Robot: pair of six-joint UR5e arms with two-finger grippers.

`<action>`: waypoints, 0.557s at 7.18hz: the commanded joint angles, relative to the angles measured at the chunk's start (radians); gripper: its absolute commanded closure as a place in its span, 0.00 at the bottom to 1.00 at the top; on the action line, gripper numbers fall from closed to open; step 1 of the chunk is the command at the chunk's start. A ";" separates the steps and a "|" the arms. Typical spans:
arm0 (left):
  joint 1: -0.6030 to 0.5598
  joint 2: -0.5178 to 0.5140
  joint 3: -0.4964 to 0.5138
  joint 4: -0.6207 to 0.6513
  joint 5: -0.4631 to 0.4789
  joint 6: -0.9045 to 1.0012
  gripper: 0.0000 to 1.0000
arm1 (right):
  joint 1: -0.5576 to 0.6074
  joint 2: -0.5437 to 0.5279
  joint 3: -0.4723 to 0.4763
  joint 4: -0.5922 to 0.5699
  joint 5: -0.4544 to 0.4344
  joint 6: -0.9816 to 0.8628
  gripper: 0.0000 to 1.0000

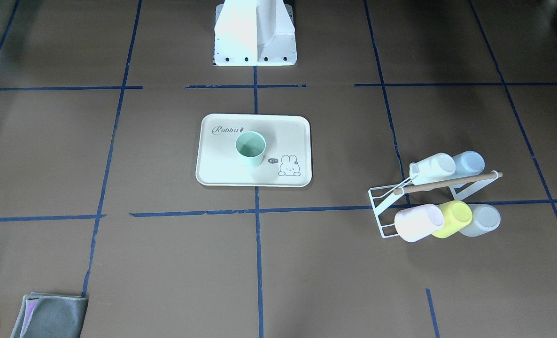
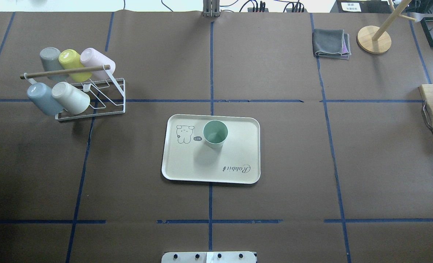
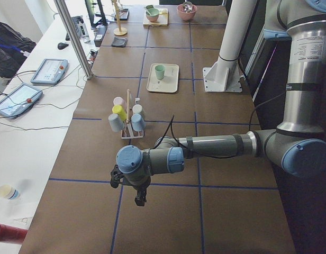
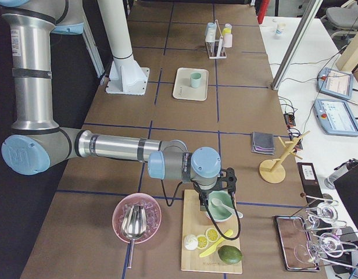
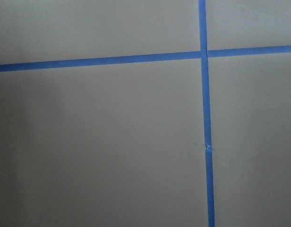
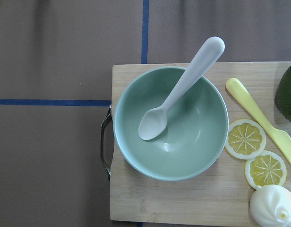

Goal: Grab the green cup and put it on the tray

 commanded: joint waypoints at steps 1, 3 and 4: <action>0.001 0.000 -0.006 -0.001 0.000 -0.011 0.00 | 0.000 0.003 0.000 -0.003 -0.028 -0.002 0.00; 0.001 -0.001 -0.012 0.000 0.000 -0.011 0.00 | -0.009 0.012 0.012 -0.004 -0.034 0.009 0.00; 0.001 -0.001 -0.014 0.000 0.000 -0.011 0.00 | -0.035 0.014 0.015 -0.006 -0.034 0.011 0.00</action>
